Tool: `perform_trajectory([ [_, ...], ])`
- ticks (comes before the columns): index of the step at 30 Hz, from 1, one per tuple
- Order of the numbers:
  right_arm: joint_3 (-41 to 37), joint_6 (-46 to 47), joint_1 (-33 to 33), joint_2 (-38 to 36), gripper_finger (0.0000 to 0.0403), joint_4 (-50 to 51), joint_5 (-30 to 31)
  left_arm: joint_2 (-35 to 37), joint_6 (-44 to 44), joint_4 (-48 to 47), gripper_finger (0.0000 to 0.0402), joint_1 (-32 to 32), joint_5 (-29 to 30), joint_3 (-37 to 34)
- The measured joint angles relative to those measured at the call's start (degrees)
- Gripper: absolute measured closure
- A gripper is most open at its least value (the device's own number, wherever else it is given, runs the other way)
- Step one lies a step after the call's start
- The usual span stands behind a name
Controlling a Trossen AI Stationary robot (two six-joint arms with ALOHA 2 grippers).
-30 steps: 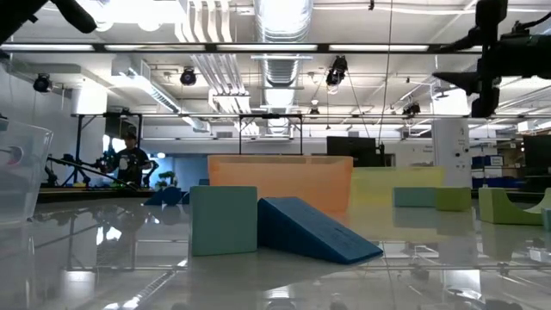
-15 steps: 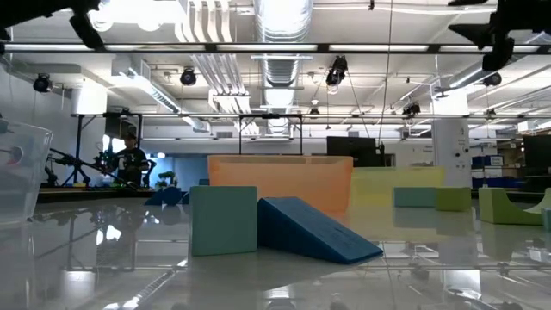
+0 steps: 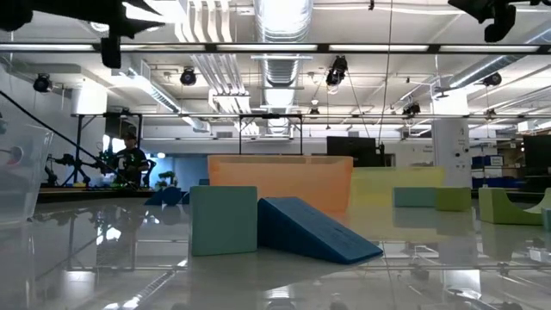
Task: Sort & place blocks by color
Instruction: Put the blue block into the transparent bin
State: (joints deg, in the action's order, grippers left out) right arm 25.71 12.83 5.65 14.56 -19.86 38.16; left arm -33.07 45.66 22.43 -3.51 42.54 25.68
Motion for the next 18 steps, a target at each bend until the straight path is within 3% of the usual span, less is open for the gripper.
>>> perform_trajectory([
  [7, 1.2, 0.0, 0.0, 4.5, 0.0218, 0.0, 0.0, -10.9, 21.1, -30.3, 0.0368, 0.0, -2.0, 11.0],
  [14, 1.2, 0.2, 0.0, 6.4, 0.0218, -0.1, 0.0, -23.8, 34.3, -60.9, 0.0399, -2.5, -15.0, 23.8],
  [18, 1.2, 0.2, 0.0, 6.2, 0.0218, -0.1, 0.0, -30.1, 37.3, -66.1, 0.04, -5.0, -24.3, 26.8],
])
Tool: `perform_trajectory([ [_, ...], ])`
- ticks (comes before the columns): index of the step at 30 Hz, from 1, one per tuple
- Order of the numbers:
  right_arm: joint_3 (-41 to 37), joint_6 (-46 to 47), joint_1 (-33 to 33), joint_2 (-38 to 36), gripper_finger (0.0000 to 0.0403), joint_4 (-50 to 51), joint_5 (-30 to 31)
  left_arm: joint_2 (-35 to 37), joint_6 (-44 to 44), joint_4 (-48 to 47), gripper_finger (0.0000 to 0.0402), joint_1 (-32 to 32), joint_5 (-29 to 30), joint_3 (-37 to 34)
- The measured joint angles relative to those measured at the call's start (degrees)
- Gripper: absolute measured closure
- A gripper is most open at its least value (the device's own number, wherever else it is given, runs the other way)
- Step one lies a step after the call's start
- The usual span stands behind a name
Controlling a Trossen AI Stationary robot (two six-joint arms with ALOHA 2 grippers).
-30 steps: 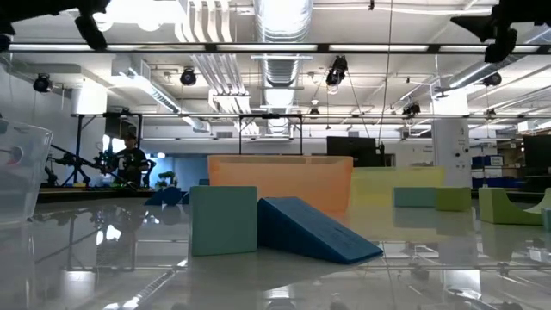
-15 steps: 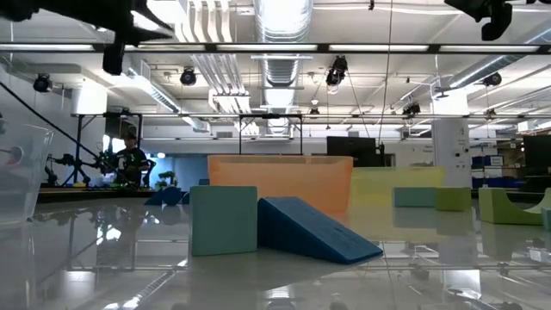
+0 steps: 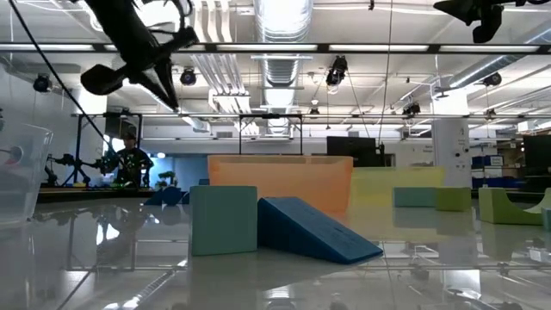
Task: Sort & place blocks by color
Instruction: Put the blue block into the transparent bin
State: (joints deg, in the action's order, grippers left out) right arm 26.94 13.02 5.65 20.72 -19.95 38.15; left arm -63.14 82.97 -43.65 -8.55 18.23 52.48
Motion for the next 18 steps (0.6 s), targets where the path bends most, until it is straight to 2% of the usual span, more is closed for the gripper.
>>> perform_trajectory([
  [4, 0.0, 0.1, 0.0, -0.1, 0.0218, -0.1, 0.0, -6.2, 0.4, -0.3, 0.04, -2.4, -6.9, 0.8],
  [10, 0.0, 0.6, 0.0, -0.1, 0.0218, -0.1, -0.2, -13.4, 0.0, 0.1, 0.04, -5.8, -11.5, 1.7],
  [12, 0.0, 0.6, 0.0, -0.1, 0.0218, -0.1, -0.2, -15.5, -3.6, 1.2, 0.04, -6.7, -14.4, 1.9],
  [14, 0.0, 0.6, 0.0, -0.1, 0.0218, -0.1, -0.7, -17.5, -7.1, 2.0, 0.04, -7.1, -15.3, 2.3],
  [18, 0.0, 0.6, 0.0, -0.1, 0.0218, -0.1, -0.9, -20.6, -6.9, 1.7, 0.04, -8.7, -15.5, 2.7],
])
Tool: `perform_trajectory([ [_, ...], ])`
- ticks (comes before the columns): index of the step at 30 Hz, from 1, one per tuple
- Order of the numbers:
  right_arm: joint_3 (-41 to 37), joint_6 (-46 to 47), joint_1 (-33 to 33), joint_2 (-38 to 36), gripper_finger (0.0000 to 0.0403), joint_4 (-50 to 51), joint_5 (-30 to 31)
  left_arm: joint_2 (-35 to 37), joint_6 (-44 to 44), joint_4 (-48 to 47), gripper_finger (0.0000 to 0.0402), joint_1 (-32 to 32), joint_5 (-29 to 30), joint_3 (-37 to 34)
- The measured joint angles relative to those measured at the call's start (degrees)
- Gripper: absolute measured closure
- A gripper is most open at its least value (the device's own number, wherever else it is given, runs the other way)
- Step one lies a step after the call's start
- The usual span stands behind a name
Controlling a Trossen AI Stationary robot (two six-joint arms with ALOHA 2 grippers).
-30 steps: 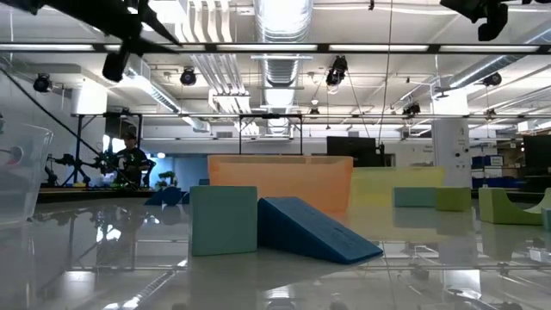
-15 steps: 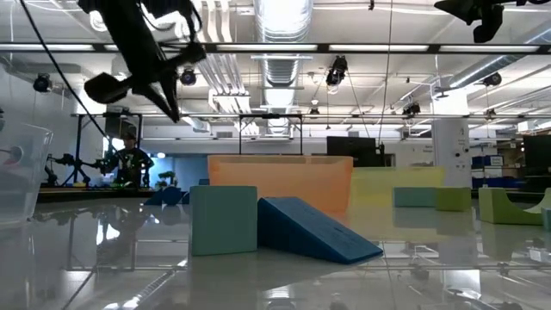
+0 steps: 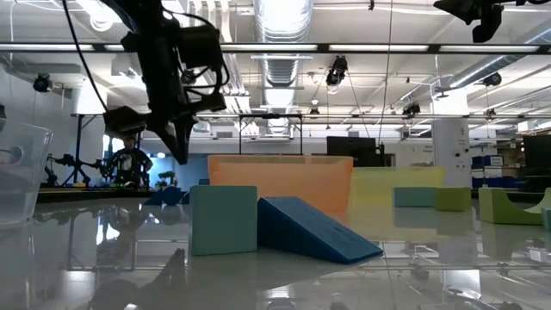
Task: Sort & place blocks by color
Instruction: Put the blue block into the transparent bin
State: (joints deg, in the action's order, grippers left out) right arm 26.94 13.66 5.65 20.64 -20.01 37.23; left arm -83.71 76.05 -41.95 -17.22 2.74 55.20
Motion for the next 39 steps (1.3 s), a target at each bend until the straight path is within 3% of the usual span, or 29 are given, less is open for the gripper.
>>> perform_trajectory([
  [6, 0.0, 0.7, 0.0, 0.0, 0.0218, 0.0, -0.2, -3.3, -0.4, 0.5, 0.0385, -1.2, 0.7, -0.4],
  [13, 0.0, 0.9, 0.0, 0.0, 0.0218, 0.0, -0.2, -4.0, -1.7, 0.6, 0.031, -1.2, 1.3, -0.4],
  [19, 0.0, 0.9, 0.0, 0.0, 0.0218, 0.0, -0.2, -4.4, -1.8, 0.5, 0.0265, -1.2, 5.7, -0.4],
  [39, 0.0, 0.9, 0.0, 0.0, 0.0218, 0.1, -0.2, -10.4, -3.5, 0.6, 0.0258, -1.2, 7.4, -0.5],
])
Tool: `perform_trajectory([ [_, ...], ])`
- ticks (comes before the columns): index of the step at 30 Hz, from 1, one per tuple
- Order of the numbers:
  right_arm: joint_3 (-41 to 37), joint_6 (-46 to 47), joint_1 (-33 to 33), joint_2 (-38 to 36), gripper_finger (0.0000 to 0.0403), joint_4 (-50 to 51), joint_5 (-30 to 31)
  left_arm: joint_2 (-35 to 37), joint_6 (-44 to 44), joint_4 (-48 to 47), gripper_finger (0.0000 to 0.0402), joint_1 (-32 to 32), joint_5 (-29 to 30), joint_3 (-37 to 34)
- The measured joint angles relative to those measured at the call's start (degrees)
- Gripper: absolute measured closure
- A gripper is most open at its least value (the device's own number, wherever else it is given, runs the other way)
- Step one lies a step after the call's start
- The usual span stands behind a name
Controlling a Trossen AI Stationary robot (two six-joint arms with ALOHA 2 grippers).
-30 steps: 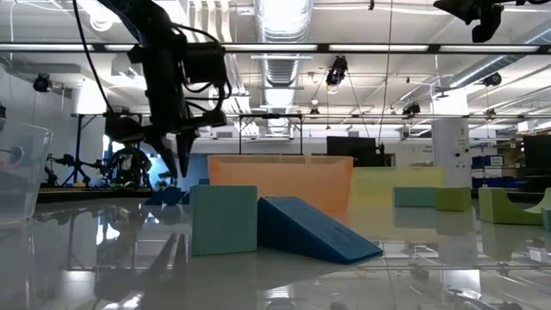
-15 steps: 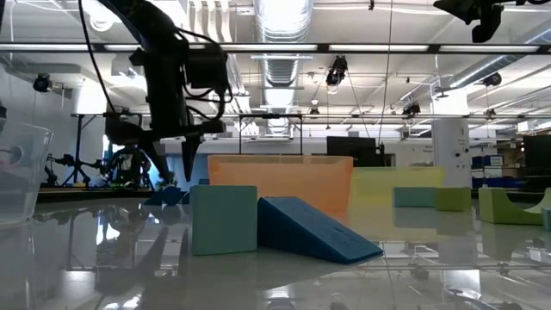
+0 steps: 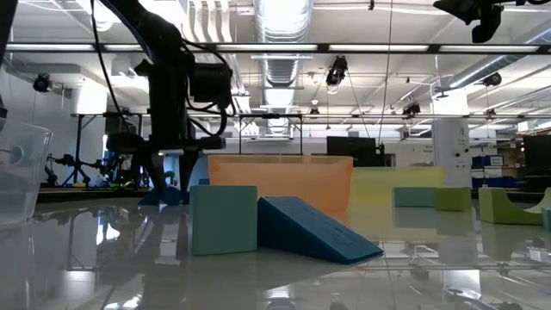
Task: Sort & place blocks by color
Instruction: Put the blue block into the transparent bin
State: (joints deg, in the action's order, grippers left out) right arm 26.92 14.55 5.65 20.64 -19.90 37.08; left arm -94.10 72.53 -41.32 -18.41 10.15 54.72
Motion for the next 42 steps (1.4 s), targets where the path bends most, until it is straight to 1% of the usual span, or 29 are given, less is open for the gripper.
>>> perform_trajectory([
  [8, 0.0, 0.0, 0.0, 0.0, 0.0218, 0.0, 0.0, -0.6, -2.3, 0.0, 0.026, 0.0, 0.4, -0.2],
  [15, 0.0, 0.0, 0.0, 0.0, 0.0218, 0.0, 0.0, -0.6, -2.4, -0.1, 0.0285, 0.0, 0.6, -0.3],
  [23, 0.0, 0.0, 0.0, 0.0, 0.0218, 0.0, 0.0, -0.3, -2.4, -0.2, 0.0285, 0.0, 0.4, -0.2],
  [27, 0.0, 0.0, 0.0, 0.0, 0.0218, 0.0, 0.0, 0.5, -2.5, -2.4, 0.0285, 0.0, 0.0, 0.6],
  [33, 0.0, 0.0, 0.0, 0.0, 0.0218, 0.1, 0.0, 4.9, -2.8, -4.0, 0.0285, 0.1, 0.0, 1.1],
  [37, 0.0, -0.1, 0.0, 0.1, 0.0218, 0.8, 0.0, 9.6, -2.6, -5.8, 0.0285, 0.2, -0.8, 1.6],
  [42, 0.0, 0.0, 0.0, 0.1, 0.0218, 2.2, 0.0, 16.7, -2.8, -6.5, 0.0285, 1.4, -5.4, 2.8],
])
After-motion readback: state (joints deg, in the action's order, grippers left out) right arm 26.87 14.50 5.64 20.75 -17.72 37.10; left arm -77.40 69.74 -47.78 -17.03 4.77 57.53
